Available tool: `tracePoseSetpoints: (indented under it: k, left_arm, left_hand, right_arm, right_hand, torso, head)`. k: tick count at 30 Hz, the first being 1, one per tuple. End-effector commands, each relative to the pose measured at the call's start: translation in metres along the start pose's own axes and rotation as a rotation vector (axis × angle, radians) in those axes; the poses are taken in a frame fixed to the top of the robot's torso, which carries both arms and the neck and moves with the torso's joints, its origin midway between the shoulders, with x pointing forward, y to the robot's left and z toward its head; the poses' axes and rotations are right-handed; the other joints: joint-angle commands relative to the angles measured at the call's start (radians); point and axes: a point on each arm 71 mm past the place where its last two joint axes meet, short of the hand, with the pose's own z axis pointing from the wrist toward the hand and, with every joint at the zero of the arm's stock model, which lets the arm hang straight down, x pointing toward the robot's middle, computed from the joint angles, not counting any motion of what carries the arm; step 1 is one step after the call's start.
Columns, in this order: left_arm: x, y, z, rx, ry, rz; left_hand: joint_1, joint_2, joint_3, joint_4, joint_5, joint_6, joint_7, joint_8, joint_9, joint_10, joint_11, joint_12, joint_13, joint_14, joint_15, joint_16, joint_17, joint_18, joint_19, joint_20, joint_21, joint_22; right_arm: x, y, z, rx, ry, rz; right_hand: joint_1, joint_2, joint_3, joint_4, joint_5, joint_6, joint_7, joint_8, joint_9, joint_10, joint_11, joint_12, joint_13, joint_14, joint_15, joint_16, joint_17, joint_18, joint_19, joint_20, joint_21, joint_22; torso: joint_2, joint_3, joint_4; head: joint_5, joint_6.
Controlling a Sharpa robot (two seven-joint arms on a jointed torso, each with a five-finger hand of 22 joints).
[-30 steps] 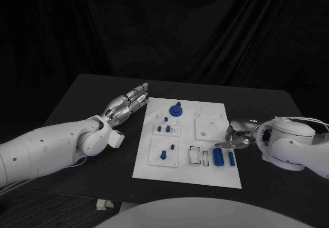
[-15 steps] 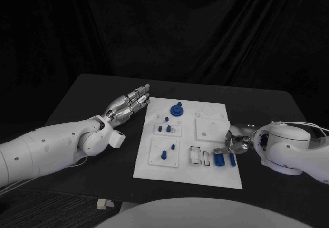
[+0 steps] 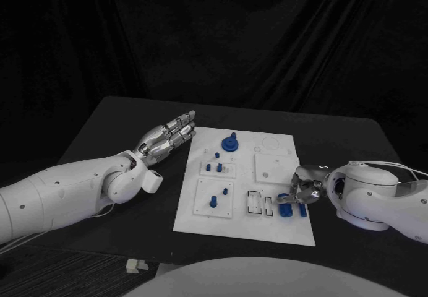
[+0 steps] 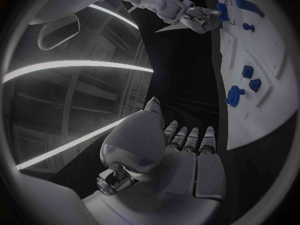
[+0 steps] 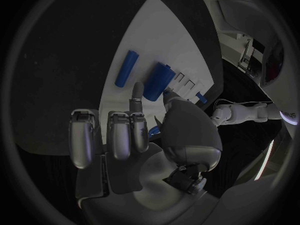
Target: Assemble the parts on the task board
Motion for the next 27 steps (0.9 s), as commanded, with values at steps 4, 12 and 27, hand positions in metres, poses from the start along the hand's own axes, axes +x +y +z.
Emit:
tracePoseSetpoints:
  k: [4,12,27]
  left_arm:
    - [0.0030,0.0011,0.0007,0.000,0.017,-0.022]
    - [0.0036,0.0022,0.0005,-0.006,0.022,-0.027]
    - [0.0046,0.0035,0.0005,-0.012,0.028,-0.032]
  left_hand:
    - [0.014,0.001,0.008,0.000,0.006,0.003,0.011,0.007,0.001,0.003,0.008,0.007,0.001,0.000,0.012,-0.004,-0.001,0.006,0.001,0.007,-0.004,0.001]
    - [0.017,0.001,0.010,0.000,0.008,0.016,0.028,0.012,0.003,0.004,0.011,0.010,0.001,0.000,0.018,-0.004,-0.001,0.005,0.001,0.013,-0.004,0.002]
    - [0.023,0.002,0.013,-0.003,0.022,0.017,0.034,0.013,0.003,0.005,0.018,0.012,0.002,0.000,0.024,-0.004,-0.001,0.004,0.002,0.018,-0.004,0.003]
  right_arm:
    - [0.0040,0.0007,0.0025,0.012,0.013,-0.012]
    - [0.0092,0.0021,0.0054,0.009,0.031,-0.018]
    - [0.0084,0.0066,0.0062,-0.028,-0.016,0.016]
  right_hand:
    - [-0.001,0.009,-0.002,-0.004,0.000,0.004,-0.004,0.000,0.006,0.102,-0.007,0.002,0.263,0.102,-0.008,0.003,0.263,-0.012,0.084,-0.008,-0.006,0.247]
    - [0.008,0.021,0.004,-0.007,0.068,-0.010,0.003,-0.038,0.008,0.102,-0.001,0.002,0.263,0.102,-0.005,0.003,0.263,-0.010,0.081,-0.006,-0.010,0.245]
    - [0.172,0.028,0.104,-0.124,0.603,-0.030,0.011,-0.136,0.004,0.102,0.005,0.002,0.263,0.102,0.001,0.003,0.263,-0.007,0.073,0.001,-0.020,0.241]
  torso:
    - [-0.001,0.0003,0.0012]
    - [-0.001,0.0001,0.0001]
    - [-0.001,0.0001,0.0013]
  head:
    - [-0.002,0.000]
    - [0.000,0.000]
    - [-0.001,0.000]
